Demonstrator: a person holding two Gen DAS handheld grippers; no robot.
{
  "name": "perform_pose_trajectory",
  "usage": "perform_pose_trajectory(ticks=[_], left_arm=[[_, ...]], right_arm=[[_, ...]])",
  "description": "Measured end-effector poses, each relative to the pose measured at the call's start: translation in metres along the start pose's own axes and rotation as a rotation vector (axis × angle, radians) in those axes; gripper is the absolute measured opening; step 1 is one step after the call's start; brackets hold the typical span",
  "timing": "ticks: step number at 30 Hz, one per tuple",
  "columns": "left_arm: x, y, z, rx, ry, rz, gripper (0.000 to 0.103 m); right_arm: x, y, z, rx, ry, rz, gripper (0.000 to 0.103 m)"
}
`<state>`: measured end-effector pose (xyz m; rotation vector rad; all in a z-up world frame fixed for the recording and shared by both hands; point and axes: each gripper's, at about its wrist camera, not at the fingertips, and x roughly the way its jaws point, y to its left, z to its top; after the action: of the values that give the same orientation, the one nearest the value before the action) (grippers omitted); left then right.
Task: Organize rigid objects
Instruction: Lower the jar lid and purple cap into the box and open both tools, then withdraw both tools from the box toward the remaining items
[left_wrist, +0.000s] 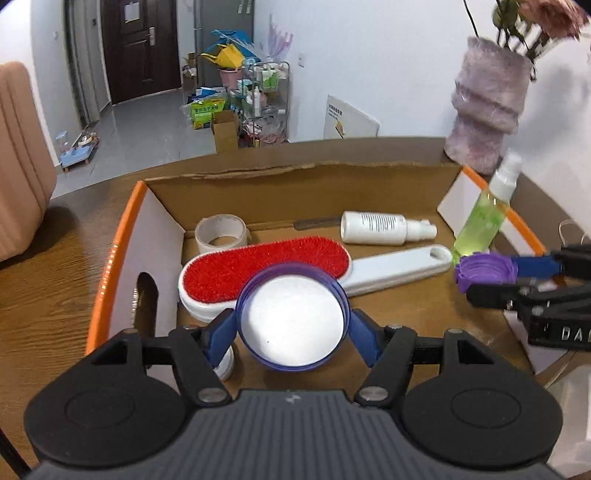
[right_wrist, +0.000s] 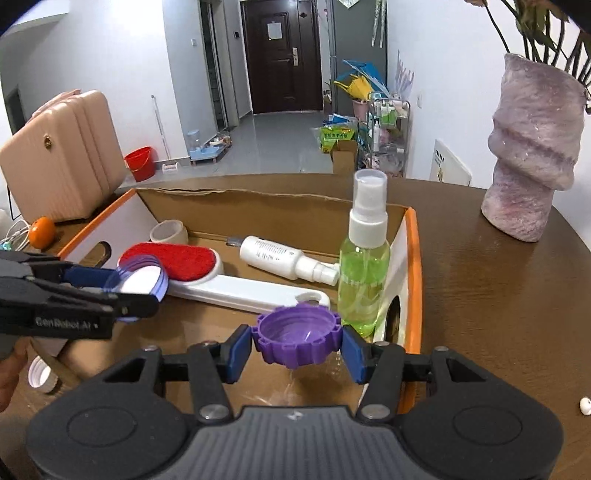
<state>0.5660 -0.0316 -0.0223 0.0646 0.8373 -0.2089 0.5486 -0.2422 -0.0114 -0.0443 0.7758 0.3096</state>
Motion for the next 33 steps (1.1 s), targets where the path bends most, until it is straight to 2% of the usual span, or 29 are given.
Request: perform_pose_trajectory(ticks=[2,4,10,16,18,22,24,27,33], left_arm=[[0.001,-0.003,0.0,0.018,-0.007,0.012,0.069],[-0.002,-0.005,0.002,0.028,-0.017,0.01,0.08],[-0.024,-0.004,0.001,0.024,-0.055,0.023,0.08],[-0.088,-0.005,-0.017,0.029,-0.154,0.023,0.081],[-0.117,-0.008,-0.03,0.027,-0.203,0.022,0.083],[-0.174,-0.016,-0.063,0.032,-0.288,0.013,0.087],[-0.199,-0.02,-0.085,0.035,-0.32,0.036,0.089],[-0.228,-0.029,-0.118,0.043,-0.339,0.072,0.089],[-0.26,-0.047,-0.18,-0.007,-0.306,0.051,0.091]], right_arm=[[0.001,0.002,0.0,-0.006,-0.001,-0.008,0.052],[0.002,0.003,0.0,-0.013,-0.005,-0.003,0.052],[-0.027,0.001,0.001,-0.008,-0.068,0.005,0.052],[-0.092,0.006,-0.012,-0.034,-0.171,-0.017,0.053],[-0.115,0.009,-0.023,-0.036,-0.202,-0.012,0.057],[-0.163,0.023,-0.061,-0.042,-0.266,0.009,0.063],[-0.183,0.031,-0.086,-0.035,-0.285,0.027,0.066],[-0.205,0.043,-0.126,-0.025,-0.308,0.056,0.068],[-0.225,0.059,-0.197,0.041,-0.28,0.089,0.068]])
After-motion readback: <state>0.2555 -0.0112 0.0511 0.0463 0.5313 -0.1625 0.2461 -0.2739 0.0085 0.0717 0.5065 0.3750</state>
